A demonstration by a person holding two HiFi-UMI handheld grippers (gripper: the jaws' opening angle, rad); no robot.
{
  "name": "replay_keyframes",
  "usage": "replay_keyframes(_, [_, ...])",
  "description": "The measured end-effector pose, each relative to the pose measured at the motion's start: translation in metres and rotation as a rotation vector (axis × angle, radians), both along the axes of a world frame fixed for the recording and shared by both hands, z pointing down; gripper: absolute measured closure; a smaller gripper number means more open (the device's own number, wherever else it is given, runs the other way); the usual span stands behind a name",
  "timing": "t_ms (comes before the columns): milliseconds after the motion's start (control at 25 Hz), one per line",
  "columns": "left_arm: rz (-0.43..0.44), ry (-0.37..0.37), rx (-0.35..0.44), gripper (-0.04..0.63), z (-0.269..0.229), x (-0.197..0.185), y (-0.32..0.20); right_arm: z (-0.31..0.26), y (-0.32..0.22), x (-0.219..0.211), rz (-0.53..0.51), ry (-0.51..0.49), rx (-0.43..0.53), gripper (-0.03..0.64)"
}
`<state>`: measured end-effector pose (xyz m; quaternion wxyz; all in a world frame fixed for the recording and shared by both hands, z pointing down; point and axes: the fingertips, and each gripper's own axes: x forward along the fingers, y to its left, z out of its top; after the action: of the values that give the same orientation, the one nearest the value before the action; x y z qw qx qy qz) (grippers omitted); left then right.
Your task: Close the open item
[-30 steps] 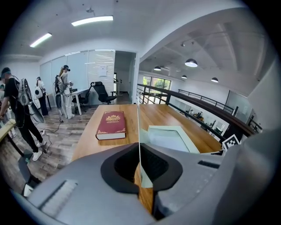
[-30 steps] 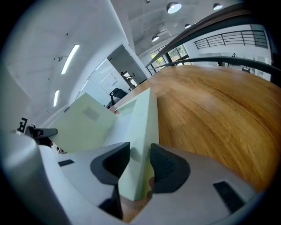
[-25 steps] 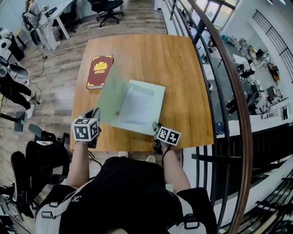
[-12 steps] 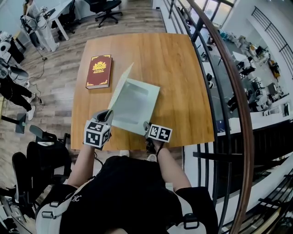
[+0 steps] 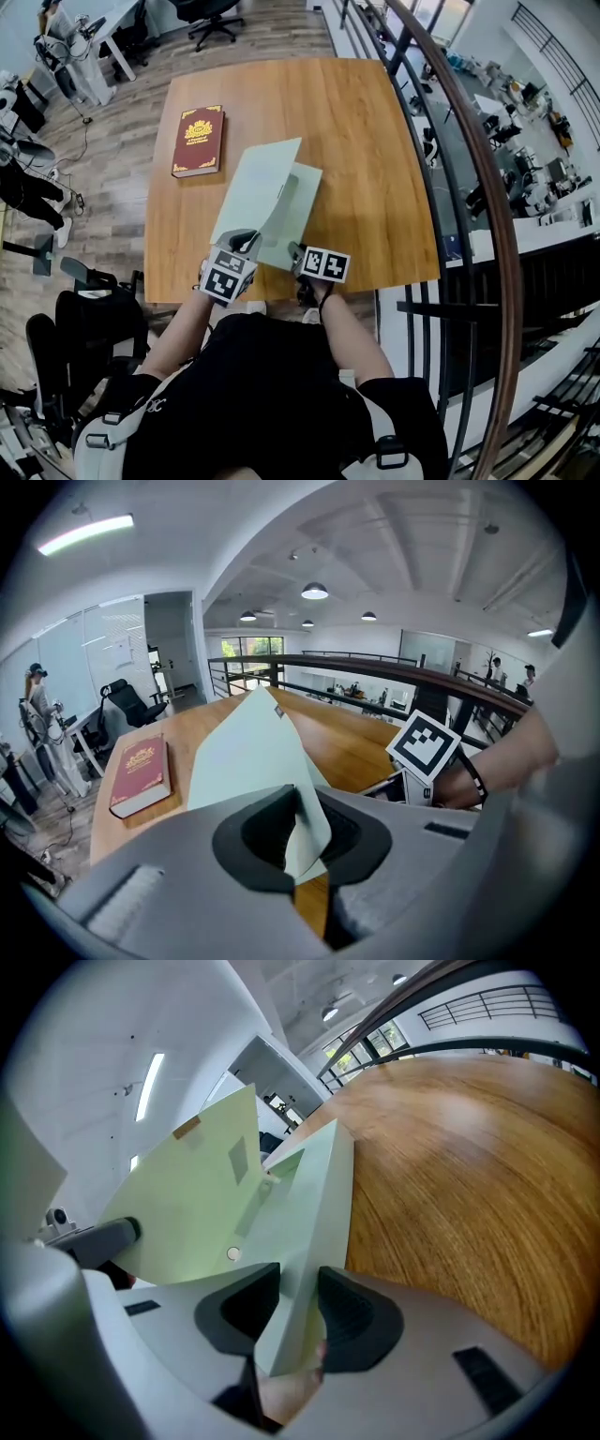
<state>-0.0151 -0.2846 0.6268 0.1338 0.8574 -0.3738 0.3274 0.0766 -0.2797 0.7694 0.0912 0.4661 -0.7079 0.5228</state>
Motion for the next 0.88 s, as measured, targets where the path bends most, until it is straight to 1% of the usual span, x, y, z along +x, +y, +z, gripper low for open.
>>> replay_keyframes(160, [0.067, -0.039, -0.027, 0.574, 0.024, 0.02, 0.011, -0.001, 0.003, -0.001, 0.002, -0.01, 0.007, 0.482])
replay_keyframes(280, [0.115, -0.053, -0.041, 0.569, 0.046, 0.03, 0.017, 0.0, 0.009, -0.004, 0.006, -0.041, 0.003, 0.482])
replay_keyframes(360, [0.139, -0.06, -0.066, 0.568, 0.062, 0.035, 0.022, 0.0, 0.01, -0.004, 0.008, -0.059, 0.004, 0.482])
replay_keyframes(480, [0.176, -0.092, -0.11, 0.564, 0.085, 0.041, 0.031, 0.0, 0.01, -0.003, 0.002, -0.061, 0.008, 0.482])
replay_keyframes(560, [0.189, -0.109, -0.126, 0.561, 0.093, 0.043, 0.034, 0.0, 0.01, -0.004, -0.004, -0.059, 0.009, 0.482])
replay_keyframes(680, [0.199, -0.11, -0.143, 0.558, 0.097, 0.046, 0.033, 0.0, 0.011, -0.005, -0.002, -0.056, 0.007, 0.482])
replay_keyframes(800, [0.217, -0.112, -0.179, 0.557, 0.102, 0.047, 0.035, -0.001, 0.012, -0.004, -0.002, -0.05, 0.012, 0.48])
replay_keyframes(880, [0.222, -0.13, -0.202, 0.553, 0.105, 0.048, 0.034, -0.001, 0.012, -0.004, -0.007, -0.045, 0.015, 0.48])
